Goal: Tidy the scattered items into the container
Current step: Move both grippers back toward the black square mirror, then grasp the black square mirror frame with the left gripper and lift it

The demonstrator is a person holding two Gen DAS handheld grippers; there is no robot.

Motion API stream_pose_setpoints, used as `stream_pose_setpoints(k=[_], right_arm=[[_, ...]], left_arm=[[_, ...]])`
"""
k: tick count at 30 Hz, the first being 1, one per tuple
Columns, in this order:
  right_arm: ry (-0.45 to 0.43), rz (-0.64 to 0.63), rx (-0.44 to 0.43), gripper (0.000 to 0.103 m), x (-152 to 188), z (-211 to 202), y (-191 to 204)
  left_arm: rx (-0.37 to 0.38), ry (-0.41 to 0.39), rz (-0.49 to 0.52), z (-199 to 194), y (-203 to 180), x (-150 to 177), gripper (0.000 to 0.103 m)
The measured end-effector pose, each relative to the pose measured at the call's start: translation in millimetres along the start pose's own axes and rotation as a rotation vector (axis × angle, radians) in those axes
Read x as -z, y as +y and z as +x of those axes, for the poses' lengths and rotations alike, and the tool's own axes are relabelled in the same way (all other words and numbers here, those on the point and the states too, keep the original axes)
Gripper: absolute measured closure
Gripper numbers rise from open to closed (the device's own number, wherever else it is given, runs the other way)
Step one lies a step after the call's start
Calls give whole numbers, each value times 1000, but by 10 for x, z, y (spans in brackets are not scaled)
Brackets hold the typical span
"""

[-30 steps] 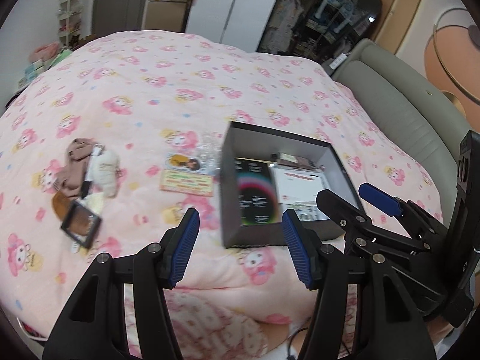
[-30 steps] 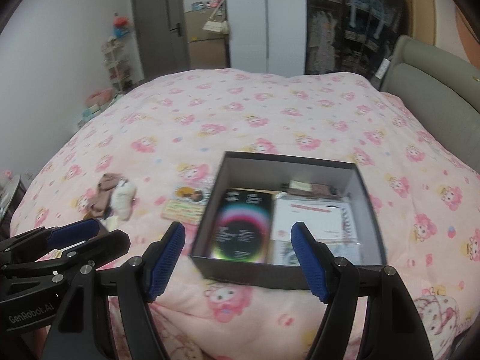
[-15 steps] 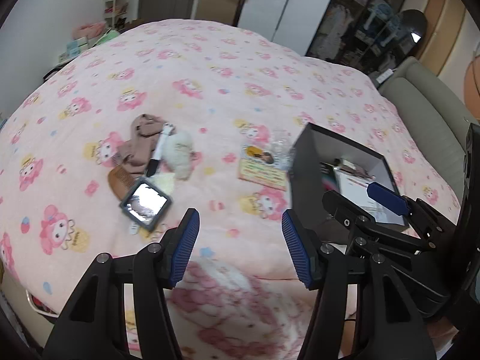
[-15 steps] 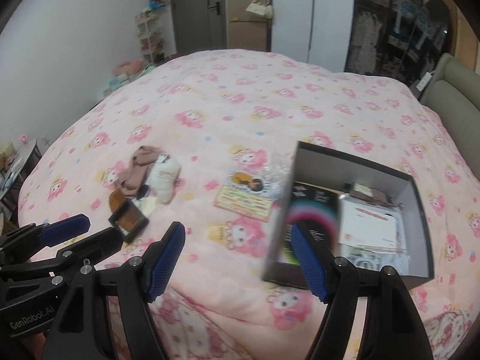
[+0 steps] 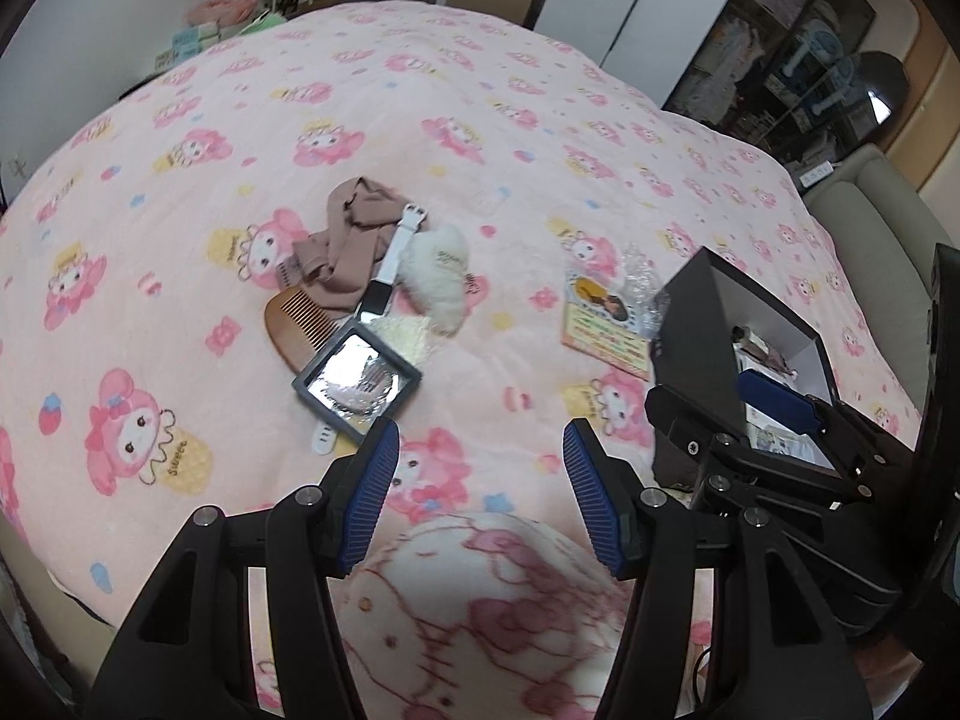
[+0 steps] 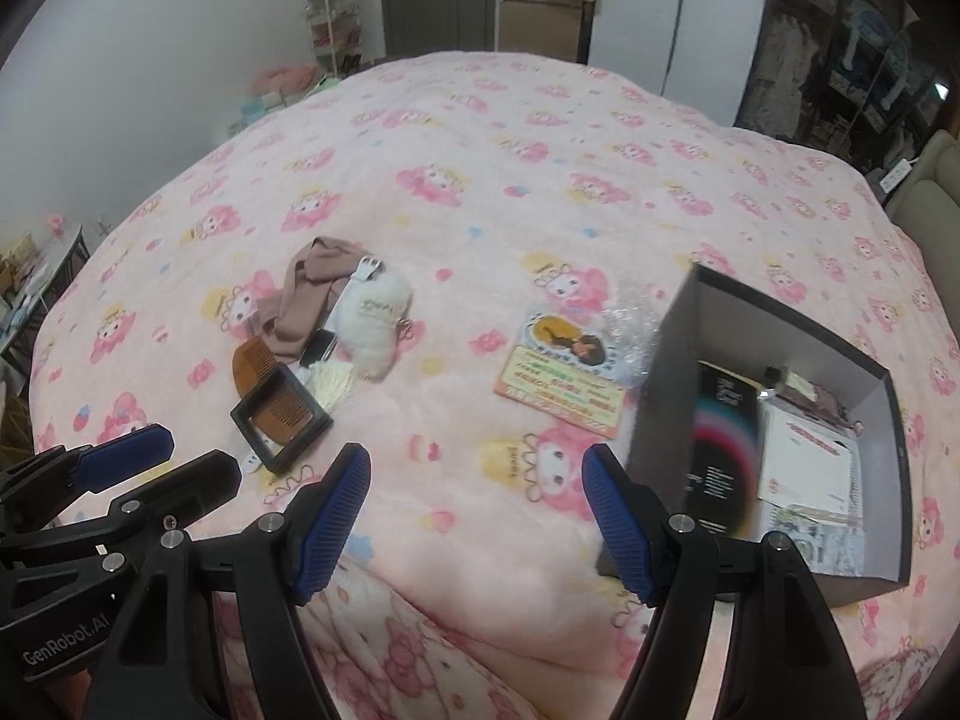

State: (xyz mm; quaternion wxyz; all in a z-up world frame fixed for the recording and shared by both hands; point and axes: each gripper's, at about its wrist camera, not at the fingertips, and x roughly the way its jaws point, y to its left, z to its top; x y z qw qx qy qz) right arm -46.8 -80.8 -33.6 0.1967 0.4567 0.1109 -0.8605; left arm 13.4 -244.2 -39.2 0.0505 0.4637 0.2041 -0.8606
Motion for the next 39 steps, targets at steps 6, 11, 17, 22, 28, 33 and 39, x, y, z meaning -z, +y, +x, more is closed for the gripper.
stream_pose_setpoints(k=[6, 11, 17, 22, 28, 33, 39], right_arm=[[63, -60, -69, 32, -76, 343, 233], [119, -93, -101, 32, -124, 691, 401], [203, -132, -157, 37, -210, 1167, 552], [307, -126, -229, 54, -220, 1509, 615], [410, -86, -336, 55, -157, 1782, 639], [386, -60, -328, 57, -166, 1766, 584], [322, 5, -337, 57, -195, 1641, 450]], left_arm=[[9, 42, -121, 260, 444, 27, 44], [-8, 88, -244, 568, 889, 64, 44], [-23, 96, -313, 889, 1233, 13, 46], [-4, 79, -358, 1142, 1423, -128, 60], [25, 145, -326, 1314, 1301, -154, 64], [96, 217, -291, 1264, 1177, -48, 62], [80, 139, -334, 1169, 1331, -138, 62]])
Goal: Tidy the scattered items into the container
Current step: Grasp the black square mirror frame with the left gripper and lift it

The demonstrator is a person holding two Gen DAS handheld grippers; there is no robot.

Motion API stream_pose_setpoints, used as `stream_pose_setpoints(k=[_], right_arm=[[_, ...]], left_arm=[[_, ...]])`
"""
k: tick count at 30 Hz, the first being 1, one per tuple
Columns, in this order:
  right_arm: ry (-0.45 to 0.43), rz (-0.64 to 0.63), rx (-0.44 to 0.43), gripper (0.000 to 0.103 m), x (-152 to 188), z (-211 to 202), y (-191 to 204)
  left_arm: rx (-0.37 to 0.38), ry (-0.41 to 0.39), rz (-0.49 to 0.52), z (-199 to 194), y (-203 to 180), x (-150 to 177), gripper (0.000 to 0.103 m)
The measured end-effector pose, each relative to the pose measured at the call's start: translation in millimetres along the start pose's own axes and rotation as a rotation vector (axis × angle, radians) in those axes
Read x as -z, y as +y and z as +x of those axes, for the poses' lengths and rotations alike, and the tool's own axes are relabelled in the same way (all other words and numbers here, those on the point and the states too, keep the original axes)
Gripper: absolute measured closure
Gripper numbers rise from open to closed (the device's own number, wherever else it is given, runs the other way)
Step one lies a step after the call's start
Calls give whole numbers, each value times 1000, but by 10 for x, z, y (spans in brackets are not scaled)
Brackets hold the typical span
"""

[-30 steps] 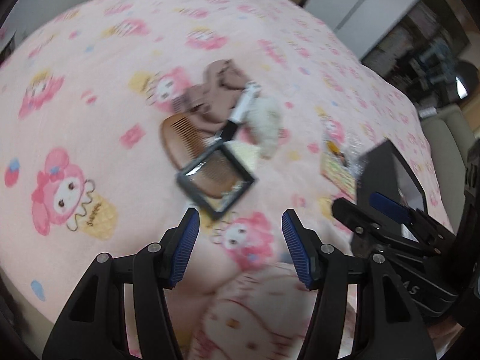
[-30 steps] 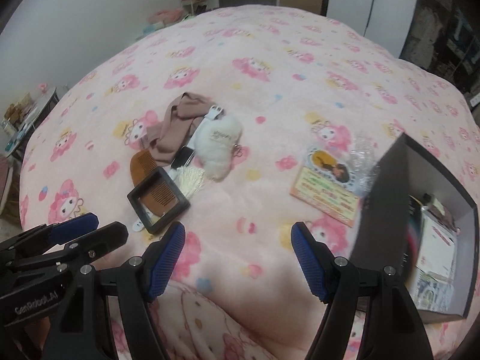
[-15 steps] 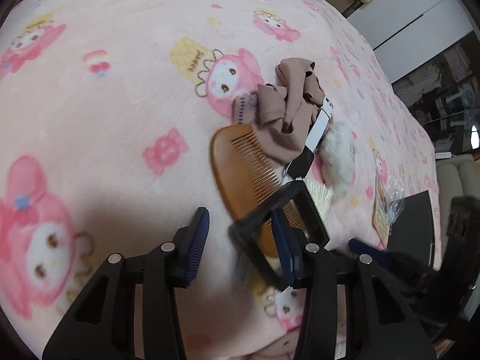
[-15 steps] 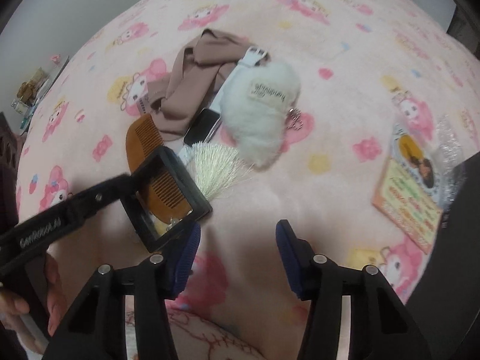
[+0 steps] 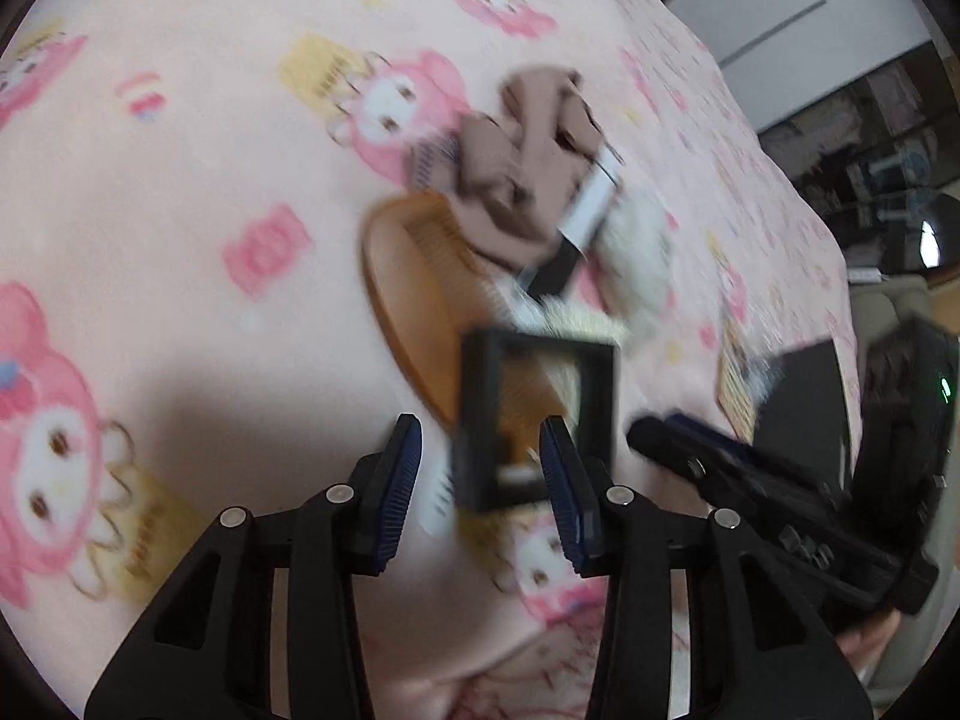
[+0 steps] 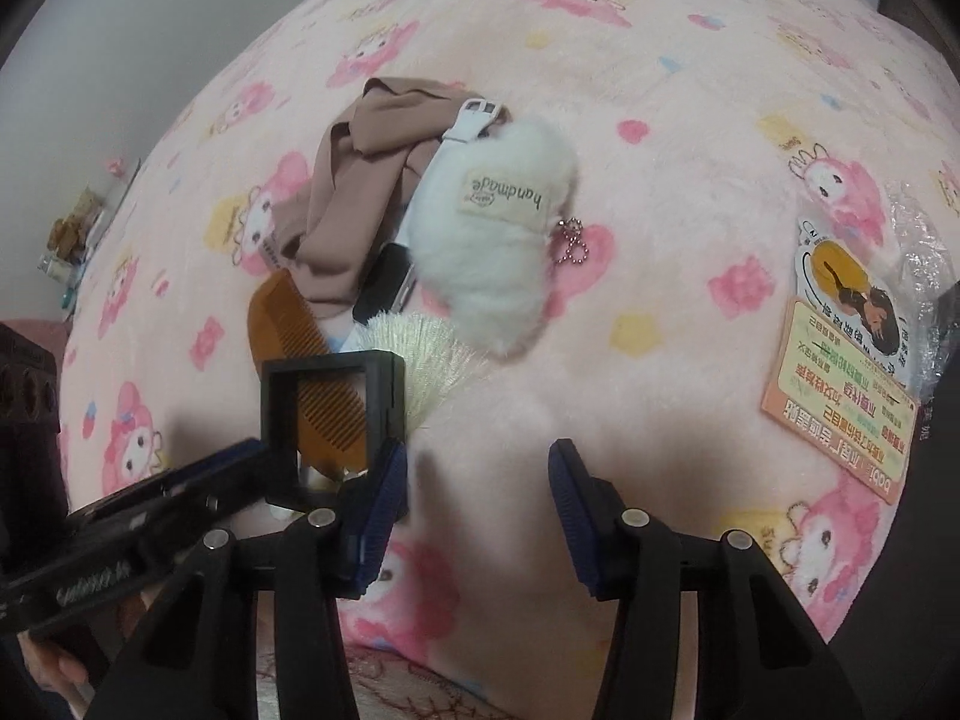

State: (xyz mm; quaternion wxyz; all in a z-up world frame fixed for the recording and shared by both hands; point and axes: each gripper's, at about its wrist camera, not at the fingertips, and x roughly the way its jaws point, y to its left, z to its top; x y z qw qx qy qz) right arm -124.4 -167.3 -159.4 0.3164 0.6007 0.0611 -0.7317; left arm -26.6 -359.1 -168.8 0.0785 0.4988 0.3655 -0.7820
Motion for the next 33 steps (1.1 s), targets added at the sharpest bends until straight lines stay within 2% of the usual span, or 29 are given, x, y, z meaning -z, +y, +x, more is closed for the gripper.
stream_pose_setpoints(k=[4, 7, 8, 10, 14, 18, 20, 27, 29, 33], right_arm=[[68, 4, -140, 57, 37, 136, 27], [101, -19, -122, 57, 60, 275, 73], [103, -15, -120, 61, 64, 281, 73], [75, -3, -121, 69, 85, 199, 68], [48, -9, -132, 75, 193, -4, 100], [29, 10, -155, 75, 331, -214, 56], [16, 21, -159, 76, 280, -338, -39], [-69, 49, -167, 77, 427, -813, -212], [-89, 60, -175, 77, 466, -913, -269], [-87, 81, -136, 77, 563, -981, -402]], left_arm=[[38, 32, -28, 94, 88, -51, 62], [26, 41, -16, 103, 57, -10, 66], [41, 49, -11, 100, 47, 11, 66], [74, 56, 13, 69, -36, 53, 66], [95, 47, 66, -68, -249, 135, 67], [128, 40, 98, -188, -481, 214, 68], [135, 39, 117, -249, -595, 265, 70], [167, 8, 210, -487, -1096, 487, 74], [156, 9, 213, -500, -1181, 512, 74], [69, -30, 170, -564, -1077, 510, 74]])
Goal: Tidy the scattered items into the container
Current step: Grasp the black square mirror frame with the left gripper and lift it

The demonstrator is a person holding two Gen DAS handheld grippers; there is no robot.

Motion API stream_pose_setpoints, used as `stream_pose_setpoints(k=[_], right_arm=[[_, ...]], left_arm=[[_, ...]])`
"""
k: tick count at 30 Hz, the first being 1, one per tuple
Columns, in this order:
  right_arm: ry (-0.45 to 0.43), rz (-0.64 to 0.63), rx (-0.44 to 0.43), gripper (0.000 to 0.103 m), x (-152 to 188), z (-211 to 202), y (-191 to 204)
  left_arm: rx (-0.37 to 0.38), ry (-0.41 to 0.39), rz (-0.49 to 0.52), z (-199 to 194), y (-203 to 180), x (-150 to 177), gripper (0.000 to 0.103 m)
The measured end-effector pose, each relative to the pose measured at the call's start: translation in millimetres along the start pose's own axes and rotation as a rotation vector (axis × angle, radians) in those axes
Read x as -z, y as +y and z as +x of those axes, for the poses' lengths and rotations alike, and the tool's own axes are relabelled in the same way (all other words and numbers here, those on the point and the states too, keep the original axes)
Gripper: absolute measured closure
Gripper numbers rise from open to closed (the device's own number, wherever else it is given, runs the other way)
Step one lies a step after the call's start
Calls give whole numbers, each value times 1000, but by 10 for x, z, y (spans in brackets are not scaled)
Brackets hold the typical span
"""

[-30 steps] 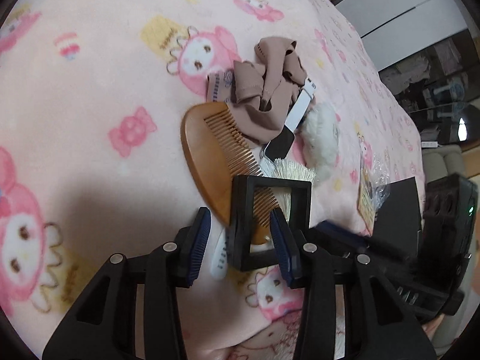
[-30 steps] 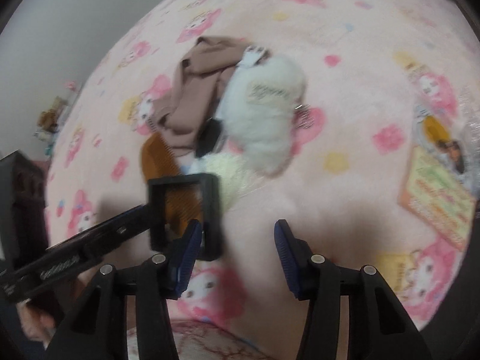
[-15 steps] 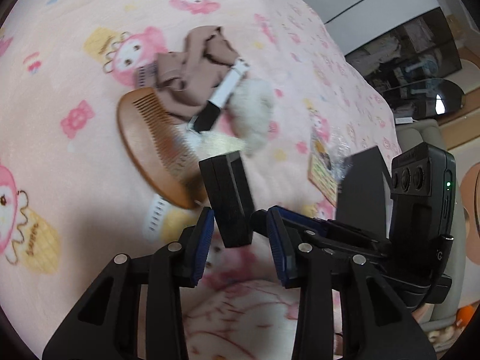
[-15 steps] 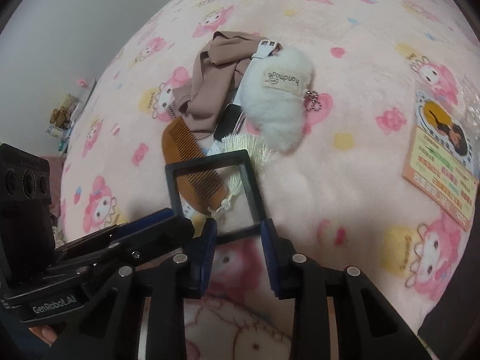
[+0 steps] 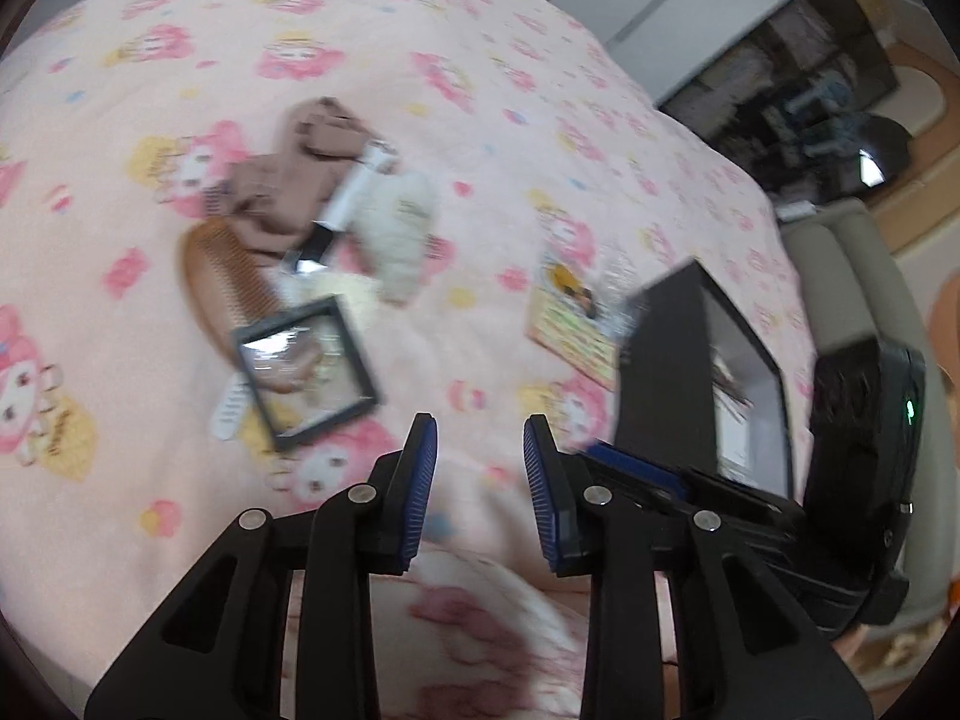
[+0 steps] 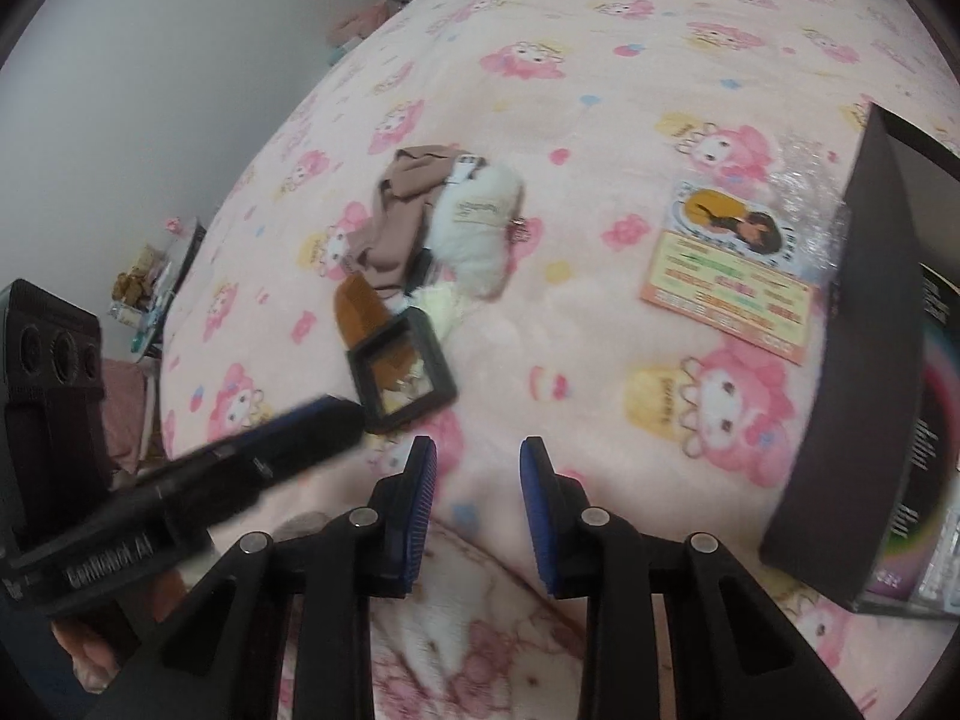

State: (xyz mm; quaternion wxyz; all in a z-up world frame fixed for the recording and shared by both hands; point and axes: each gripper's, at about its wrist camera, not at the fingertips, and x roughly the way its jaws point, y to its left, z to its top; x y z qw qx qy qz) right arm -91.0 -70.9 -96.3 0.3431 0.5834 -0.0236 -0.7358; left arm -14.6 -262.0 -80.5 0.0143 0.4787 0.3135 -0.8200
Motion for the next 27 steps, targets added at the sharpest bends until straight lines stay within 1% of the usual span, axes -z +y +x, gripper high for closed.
stream_pose_setpoints(k=[2, 4, 6, 8, 11, 12, 14, 16, 20, 23, 24, 25, 27], right_arm=[[18, -5, 7, 76, 42, 16, -39], [36, -11, 9, 75, 55, 72, -49], [53, -26, 33, 70, 29, 175, -16], [66, -46, 48, 63, -16, 280, 44], [83, -73, 64, 58, -119, 462, 128], [84, -79, 77, 58, -162, 531, 151], [77, -113, 135, 58, -243, 678, 208], [87, -136, 147, 58, -311, 817, 247], [130, -143, 94, 58, -434, 1085, 294], [171, -141, 69, 59, -465, 1278, 290], [185, -139, 57, 61, -460, 1326, 280], [194, -135, 40, 67, -453, 1349, 269], [190, -121, 6, 74, -442, 1320, 244]], left_arm=[[-15, -7, -55, -34, 189, 9, 74], [-47, -12, -101, -28, 377, 17, 74], [-71, -8, -137, 12, 551, 18, 74], [-80, 2, -162, 71, 702, 7, 72], [-90, 21, -180, 190, 867, -36, 70], [-93, 29, -187, 243, 923, -56, 69], [-91, 38, -196, 326, 1008, -98, 68], [-91, 42, -205, 383, 1086, -135, 66], [-63, 61, -235, 536, 1230, -166, 66], [-48, 66, -231, 592, 1239, -170, 67], [-39, 67, -225, 592, 1226, -173, 69], [-20, 71, -221, 594, 1204, -176, 73], [-3, 68, -202, 577, 1125, -175, 74]])
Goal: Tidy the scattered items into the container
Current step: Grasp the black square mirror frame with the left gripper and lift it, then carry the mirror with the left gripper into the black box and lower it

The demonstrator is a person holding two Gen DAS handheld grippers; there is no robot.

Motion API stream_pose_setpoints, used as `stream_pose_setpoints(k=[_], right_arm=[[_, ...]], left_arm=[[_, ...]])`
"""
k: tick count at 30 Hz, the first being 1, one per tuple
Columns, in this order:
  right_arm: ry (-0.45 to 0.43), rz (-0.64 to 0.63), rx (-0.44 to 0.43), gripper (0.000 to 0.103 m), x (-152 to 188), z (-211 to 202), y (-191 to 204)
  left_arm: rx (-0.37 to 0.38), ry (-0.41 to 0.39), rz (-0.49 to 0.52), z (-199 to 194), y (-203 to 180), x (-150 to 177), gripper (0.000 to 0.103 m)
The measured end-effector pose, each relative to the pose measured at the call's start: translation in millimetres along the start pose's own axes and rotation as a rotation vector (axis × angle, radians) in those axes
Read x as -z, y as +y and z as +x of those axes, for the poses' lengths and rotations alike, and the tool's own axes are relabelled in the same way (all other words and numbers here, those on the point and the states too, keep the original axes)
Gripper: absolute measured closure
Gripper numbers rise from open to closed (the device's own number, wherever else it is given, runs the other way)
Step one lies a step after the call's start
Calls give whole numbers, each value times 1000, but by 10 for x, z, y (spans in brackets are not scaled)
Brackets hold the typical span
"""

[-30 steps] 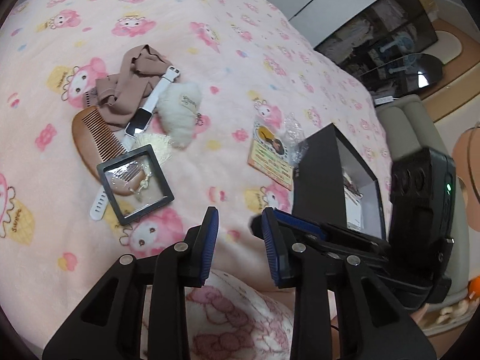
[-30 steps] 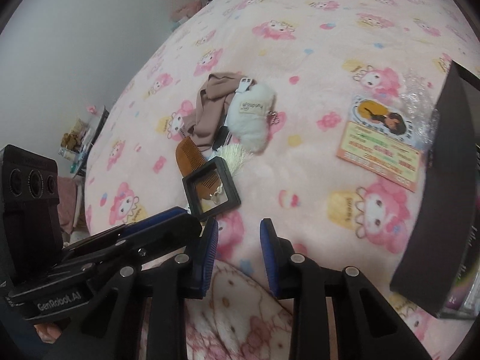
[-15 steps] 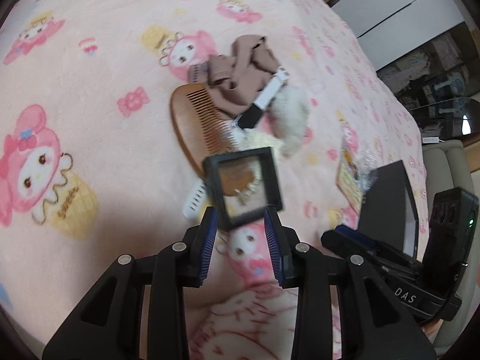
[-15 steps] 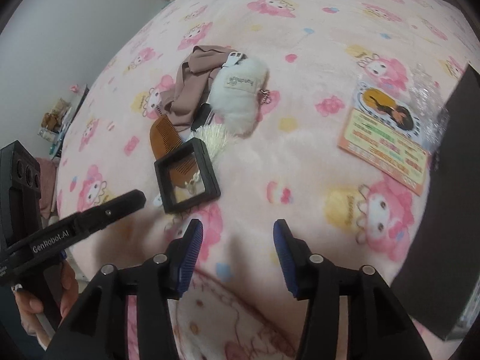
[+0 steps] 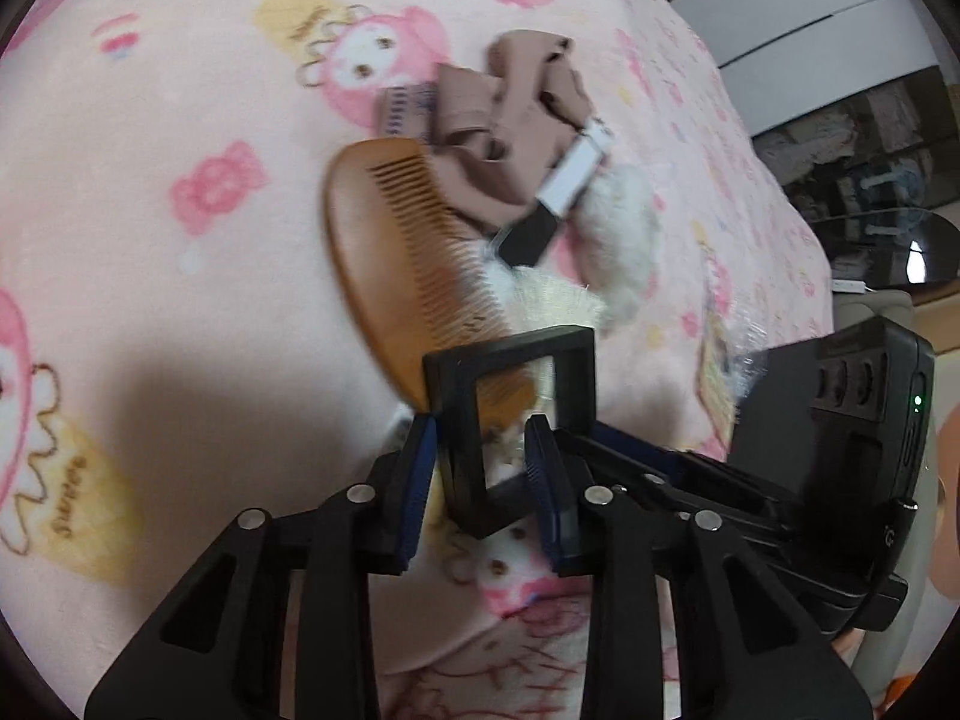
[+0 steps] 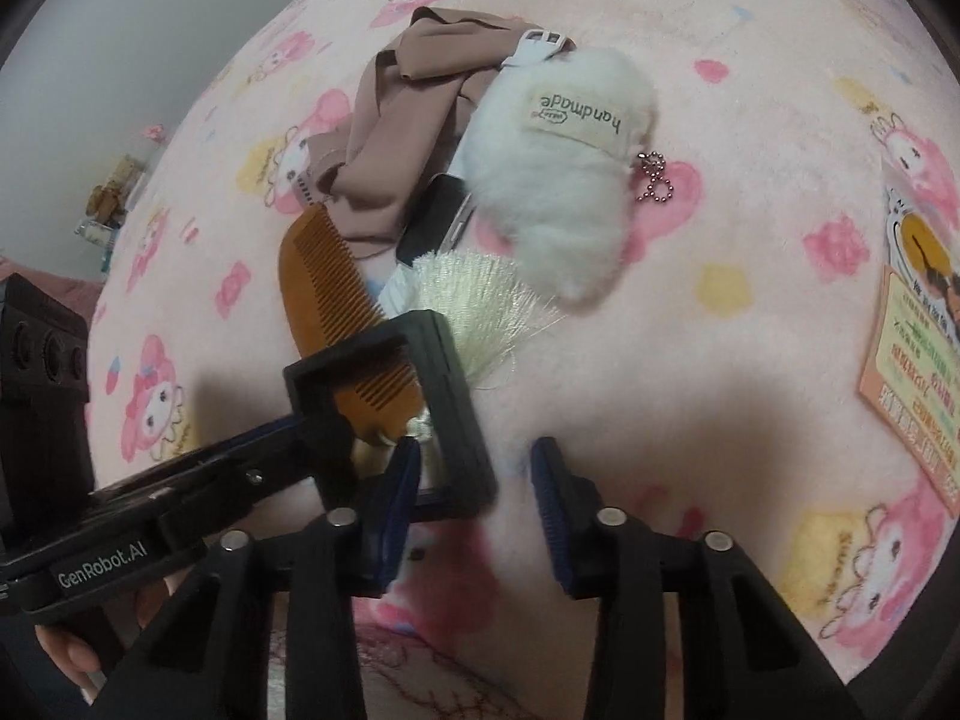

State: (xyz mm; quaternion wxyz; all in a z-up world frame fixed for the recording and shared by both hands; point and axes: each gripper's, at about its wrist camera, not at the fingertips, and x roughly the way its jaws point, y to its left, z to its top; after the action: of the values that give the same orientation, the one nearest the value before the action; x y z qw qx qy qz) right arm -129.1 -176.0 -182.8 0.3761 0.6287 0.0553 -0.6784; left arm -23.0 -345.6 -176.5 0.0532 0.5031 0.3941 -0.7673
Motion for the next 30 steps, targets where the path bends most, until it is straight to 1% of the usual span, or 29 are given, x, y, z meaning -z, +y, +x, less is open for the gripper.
stream_pose_setpoints(k=[2, 6, 10, 16, 20, 23, 28, 30], right_arm=[[-7, 7, -18, 77, 24, -62, -14], [-48, -4, -6, 78, 120, -319, 9], [-122, -7, -16, 78, 292, -741, 17], [-221, 6, 23, 78, 589, -1385, -18], [-284, 25, 71, 77, 799, -1726, -136], [-317, 48, 106, 77, 973, -2007, -341], [-343, 105, 143, 77, 1214, -2335, -802], [-333, 116, 163, 77, 1246, -2422, -1005]], left_arm=[[-14, -16, 39, -56, -112, 25, 74], [-3, -54, 107, -268, -371, 99, 74], [17, -90, 174, -520, -700, 206, 74], [65, -113, 272, -738, -1269, 452, 74], [103, -100, 339, -726, -1750, 636, 74], [130, -80, 393, -641, -2136, 761, 74], [142, -31, 489, -363, -2782, 966, 74], [138, -10, 522, -211, -3009, 1012, 74]])
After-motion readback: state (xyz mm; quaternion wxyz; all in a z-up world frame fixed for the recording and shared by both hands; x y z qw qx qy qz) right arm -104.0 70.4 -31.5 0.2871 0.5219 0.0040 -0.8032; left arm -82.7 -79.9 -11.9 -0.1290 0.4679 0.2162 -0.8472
